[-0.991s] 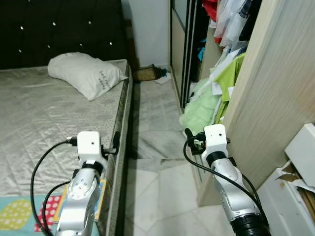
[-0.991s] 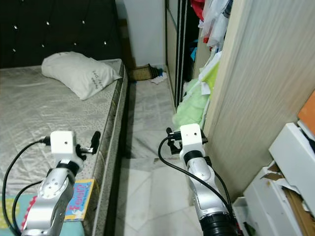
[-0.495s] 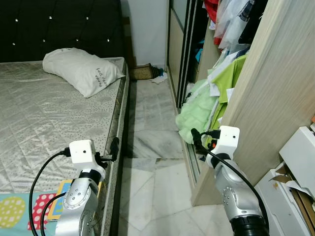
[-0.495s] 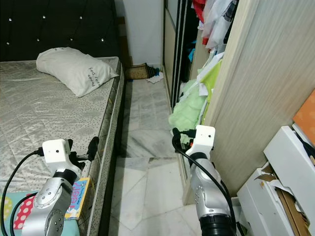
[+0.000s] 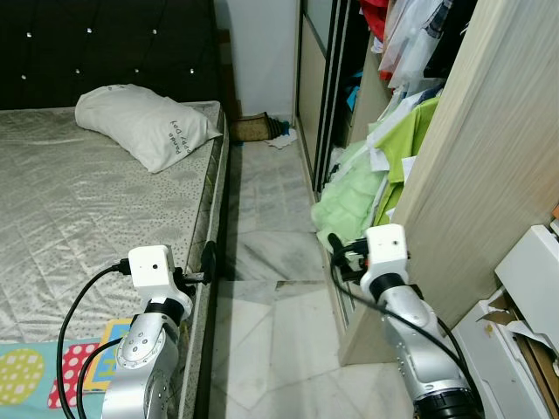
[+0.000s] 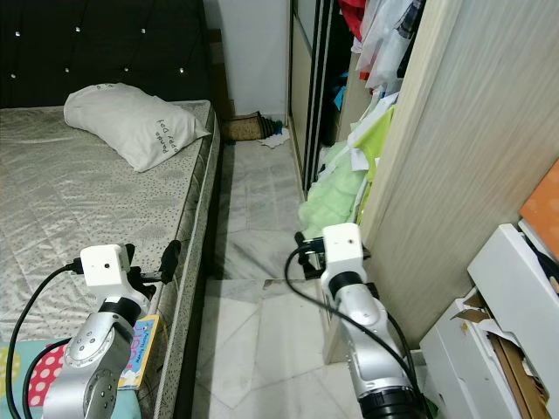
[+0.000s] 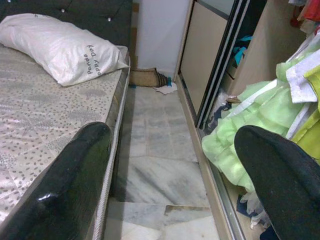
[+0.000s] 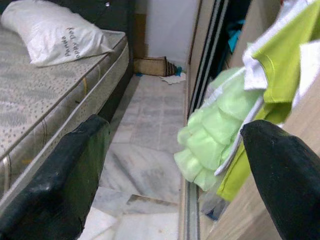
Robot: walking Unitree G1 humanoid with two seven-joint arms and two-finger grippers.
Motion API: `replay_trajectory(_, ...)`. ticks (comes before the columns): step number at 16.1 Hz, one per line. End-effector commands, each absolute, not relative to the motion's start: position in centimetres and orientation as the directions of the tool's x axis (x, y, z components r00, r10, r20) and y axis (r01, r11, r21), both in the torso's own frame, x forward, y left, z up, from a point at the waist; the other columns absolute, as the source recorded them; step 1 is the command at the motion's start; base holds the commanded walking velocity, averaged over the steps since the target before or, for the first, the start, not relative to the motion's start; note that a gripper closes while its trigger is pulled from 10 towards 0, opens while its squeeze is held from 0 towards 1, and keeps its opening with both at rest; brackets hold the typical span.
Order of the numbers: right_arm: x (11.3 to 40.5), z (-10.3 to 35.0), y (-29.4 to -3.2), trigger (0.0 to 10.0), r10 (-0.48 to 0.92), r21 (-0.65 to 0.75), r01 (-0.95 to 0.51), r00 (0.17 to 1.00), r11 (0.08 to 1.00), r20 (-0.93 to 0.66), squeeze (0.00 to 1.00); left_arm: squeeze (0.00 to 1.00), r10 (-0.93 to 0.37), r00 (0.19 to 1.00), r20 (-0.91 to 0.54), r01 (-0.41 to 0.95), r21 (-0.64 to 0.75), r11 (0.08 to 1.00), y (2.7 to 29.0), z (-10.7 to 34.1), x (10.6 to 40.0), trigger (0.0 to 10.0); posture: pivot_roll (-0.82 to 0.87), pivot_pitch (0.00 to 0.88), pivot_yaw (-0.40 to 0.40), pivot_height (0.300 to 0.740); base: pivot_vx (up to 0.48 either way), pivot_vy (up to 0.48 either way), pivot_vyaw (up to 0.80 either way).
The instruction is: Clean up the room
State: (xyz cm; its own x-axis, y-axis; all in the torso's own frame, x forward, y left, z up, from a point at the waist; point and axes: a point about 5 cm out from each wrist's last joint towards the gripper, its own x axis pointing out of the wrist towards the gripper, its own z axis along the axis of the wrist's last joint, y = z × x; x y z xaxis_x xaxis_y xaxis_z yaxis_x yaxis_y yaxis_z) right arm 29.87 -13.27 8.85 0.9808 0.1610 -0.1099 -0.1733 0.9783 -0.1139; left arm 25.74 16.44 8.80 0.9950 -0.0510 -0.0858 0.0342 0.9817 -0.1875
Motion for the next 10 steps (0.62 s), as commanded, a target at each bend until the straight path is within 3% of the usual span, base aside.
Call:
replay_trajectory(1,30.13,9.23,-13.27,10.0,0.167,-0.126,-0.178,0.982,0.976,-0.091,0.00,0.00,-0.050,0.995,-0.084,0.034,-0.173,0.984,16.46,8.95,25.61,10.0,-0.11,0.000,-0.012,0.740,0.000,0.000,0.00)
replay_trajectory(5,30.37,9.13,-13.57,10.0,0.148,-0.074,-0.156,0.983,0.985,-0.110,0.00,0.00,-0.047,0.995,-0.087,0.031,-0.173,0.984,16.46,8.90,25.52,10.0,-0.10,0.000,-0.013,0.740,0.000,0.000,0.00)
replay_trajectory(6,30.19,8.91,-13.41,10.0,0.127,0.090,-0.114,0.981,0.989,-0.148,0.00,0.00,-0.053,0.994,-0.099,0.035,-0.175,0.984,16.45,8.73,25.39,10.0,-0.11,0.000,-0.007,0.740,0.000,0.000,0.00)
replay_trajectory(7,30.10,8.83,-13.34,10.0,0.121,0.136,-0.100,0.980,0.986,-0.160,0.00,0.00,-0.055,0.993,-0.103,0.036,-0.174,0.984,16.45,8.66,25.36,10.0,-0.11,0.000,-0.006,0.740,0.000,0.000,0.00)
replay_trajectory(10,29.89,8.67,-13.35,10.0,0.111,0.151,-0.086,0.980,0.985,-0.166,0.00,0.00,-0.064,0.992,-0.104,0.045,-0.169,0.985,16.40,8.66,25.34,10.0,-0.11,0.000,0.001,0.740,0.000,0.000,0.00)
